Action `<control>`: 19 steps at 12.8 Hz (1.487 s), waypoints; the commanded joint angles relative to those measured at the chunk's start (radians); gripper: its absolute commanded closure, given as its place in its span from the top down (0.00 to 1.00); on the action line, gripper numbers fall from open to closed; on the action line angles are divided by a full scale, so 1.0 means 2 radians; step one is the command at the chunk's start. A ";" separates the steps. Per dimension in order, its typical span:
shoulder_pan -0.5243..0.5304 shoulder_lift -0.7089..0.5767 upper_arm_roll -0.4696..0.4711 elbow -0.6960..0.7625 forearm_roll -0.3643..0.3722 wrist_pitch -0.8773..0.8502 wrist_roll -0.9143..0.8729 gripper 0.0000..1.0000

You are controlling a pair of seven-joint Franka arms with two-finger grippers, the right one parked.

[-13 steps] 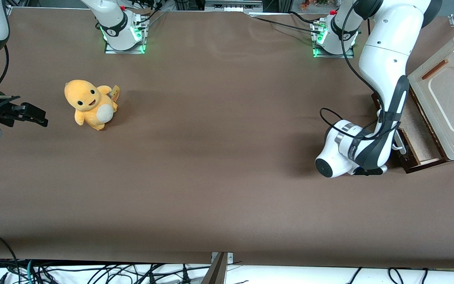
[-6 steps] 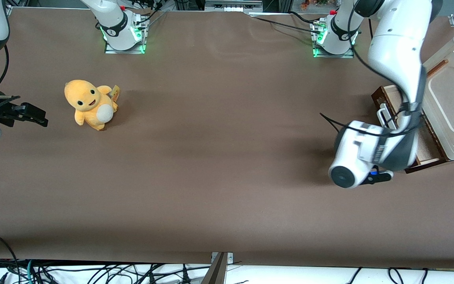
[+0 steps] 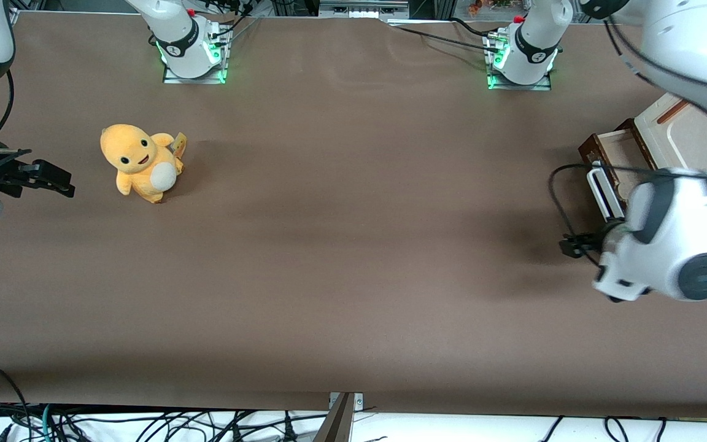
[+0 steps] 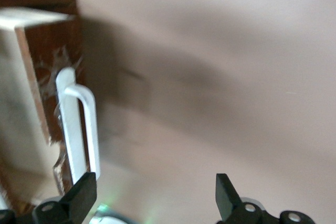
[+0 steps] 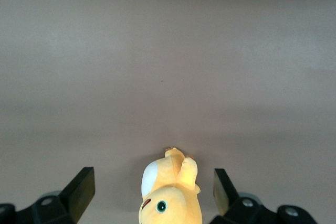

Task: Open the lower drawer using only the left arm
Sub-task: 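Open the left gripper and lift it away from the handle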

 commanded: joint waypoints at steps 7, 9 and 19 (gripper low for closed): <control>-0.005 -0.264 0.073 -0.225 -0.068 0.107 0.234 1.00; -0.034 -0.295 0.090 -0.250 -0.050 0.107 0.238 1.00; -0.034 -0.299 0.089 -0.263 -0.048 0.103 0.241 1.00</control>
